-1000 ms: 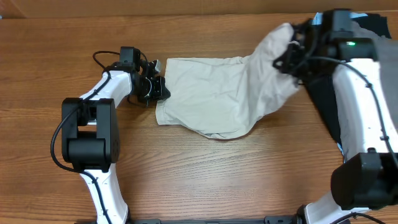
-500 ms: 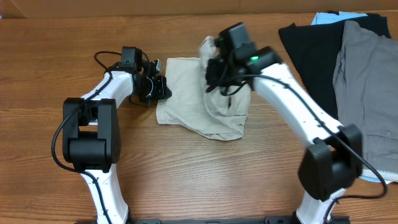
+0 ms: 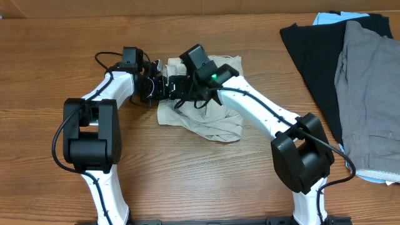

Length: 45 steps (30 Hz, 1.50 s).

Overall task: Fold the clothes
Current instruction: 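Release the right gripper and press the folded stack flat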

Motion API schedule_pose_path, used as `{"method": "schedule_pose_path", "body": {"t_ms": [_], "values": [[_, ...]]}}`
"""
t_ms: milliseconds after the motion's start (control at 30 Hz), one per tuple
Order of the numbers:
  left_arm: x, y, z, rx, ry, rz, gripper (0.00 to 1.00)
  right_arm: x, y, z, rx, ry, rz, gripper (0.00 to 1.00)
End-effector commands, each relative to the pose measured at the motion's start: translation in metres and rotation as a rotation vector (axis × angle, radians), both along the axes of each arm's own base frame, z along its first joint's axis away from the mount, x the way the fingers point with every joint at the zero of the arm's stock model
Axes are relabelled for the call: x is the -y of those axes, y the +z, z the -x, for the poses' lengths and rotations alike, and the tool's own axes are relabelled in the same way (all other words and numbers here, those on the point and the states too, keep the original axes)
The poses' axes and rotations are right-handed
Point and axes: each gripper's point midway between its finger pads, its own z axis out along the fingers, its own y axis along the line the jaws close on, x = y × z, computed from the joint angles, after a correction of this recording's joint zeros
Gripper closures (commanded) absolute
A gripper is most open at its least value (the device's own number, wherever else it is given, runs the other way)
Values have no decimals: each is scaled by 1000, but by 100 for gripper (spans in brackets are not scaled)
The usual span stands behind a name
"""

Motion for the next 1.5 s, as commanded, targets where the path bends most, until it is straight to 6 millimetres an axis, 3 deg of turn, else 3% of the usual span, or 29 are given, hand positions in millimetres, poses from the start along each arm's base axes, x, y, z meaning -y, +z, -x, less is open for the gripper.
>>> {"method": "schedule_pose_path", "body": {"t_ms": [0, 133, 300, 433, 600, 700, 800, 900, 1167, 1300, 1467], "values": [[-16, -31, 24, -139, 27, -73, 95, -2, 25, -7, 14, 0, -63, 15], [-41, -9, 19, -171, 42, -77, 87, 15, 58, -12, 33, -17, -114, 14], [-75, 41, 9, -173, 24, -84, 75, 53, 104, -13, 82, -47, -129, 11], [-89, 86, 3, -145, -2, -91, 70, 72, 109, -13, 69, -75, -113, 12], [-92, 144, -7, -64, -21, -106, 67, 68, 87, -2, 16, -61, -85, 34], [-93, 175, -15, 2, -16, -115, 62, 55, 65, 14, -24, -29, -57, 58], [-94, 196, -22, 60, -9, -121, 57, 46, 36, 27, -75, -52, 1, 80], [-94, 202, -27, 87, -5, -124, 53, 31, 7, 37, -119, -37, 17, 90], [-101, 198, -26, 79, 3, -172, 52, -13, -61, 94, -301, 109, 60, 94], [-101, 198, -26, 78, 3, -172, 52, -18, -64, 101, -323, 128, 50, 94], [-100, 198, -26, 78, 2, -171, 52, -19, -60, 96, -311, 135, 33, 96]]}}
